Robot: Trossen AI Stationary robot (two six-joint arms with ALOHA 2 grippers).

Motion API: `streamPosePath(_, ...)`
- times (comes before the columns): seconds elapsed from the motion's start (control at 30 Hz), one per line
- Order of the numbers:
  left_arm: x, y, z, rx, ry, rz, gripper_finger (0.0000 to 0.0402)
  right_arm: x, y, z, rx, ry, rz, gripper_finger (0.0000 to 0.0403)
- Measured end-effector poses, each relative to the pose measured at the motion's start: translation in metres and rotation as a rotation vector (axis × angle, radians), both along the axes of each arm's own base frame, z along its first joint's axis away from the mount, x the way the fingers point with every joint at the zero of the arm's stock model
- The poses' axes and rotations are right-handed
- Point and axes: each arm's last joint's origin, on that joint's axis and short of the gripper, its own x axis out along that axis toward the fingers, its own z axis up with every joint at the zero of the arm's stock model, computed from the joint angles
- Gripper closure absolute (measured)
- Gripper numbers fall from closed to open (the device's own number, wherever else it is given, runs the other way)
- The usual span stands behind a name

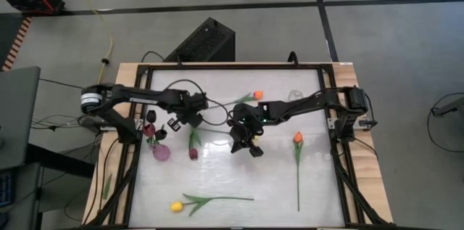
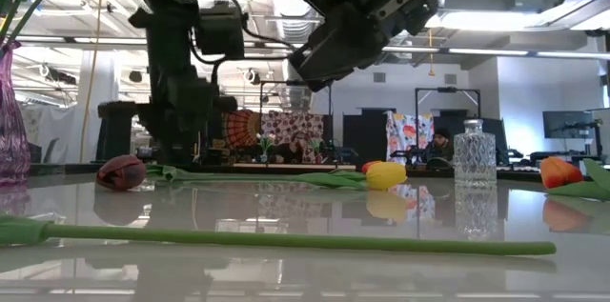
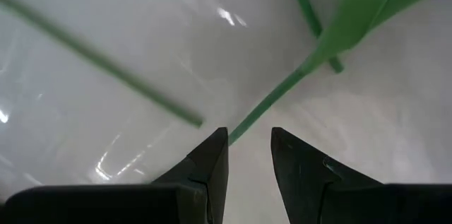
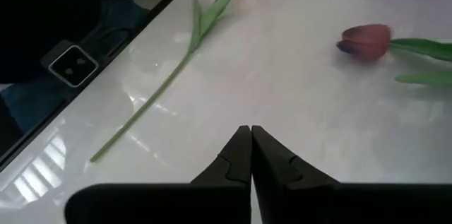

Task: Sort flowers into vase by color
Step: Put the dark red tulip into the purple vase

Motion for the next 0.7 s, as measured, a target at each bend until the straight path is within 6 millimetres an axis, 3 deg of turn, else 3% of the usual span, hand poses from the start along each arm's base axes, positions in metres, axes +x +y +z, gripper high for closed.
streamPosePath(0.2,0.007,-0.004,-0.018,0.042,0.075,-0.026,0.0304,0.000,0.000,0.000,-0.010,-0.018,0.012,0.0372)
streamPosePath(0.47,0.010,-0.011,-0.021,0.061,0.108,-0.120,0.0308,0.000,0.001,0.000,-0.011,-0.016,0.014,0.0371)
streamPosePath(0.7,0.009,-0.017,-0.021,0.080,0.118,-0.130,0.0391,0.000,0.000,0.000,-0.011,-0.015,0.012,0.0372)
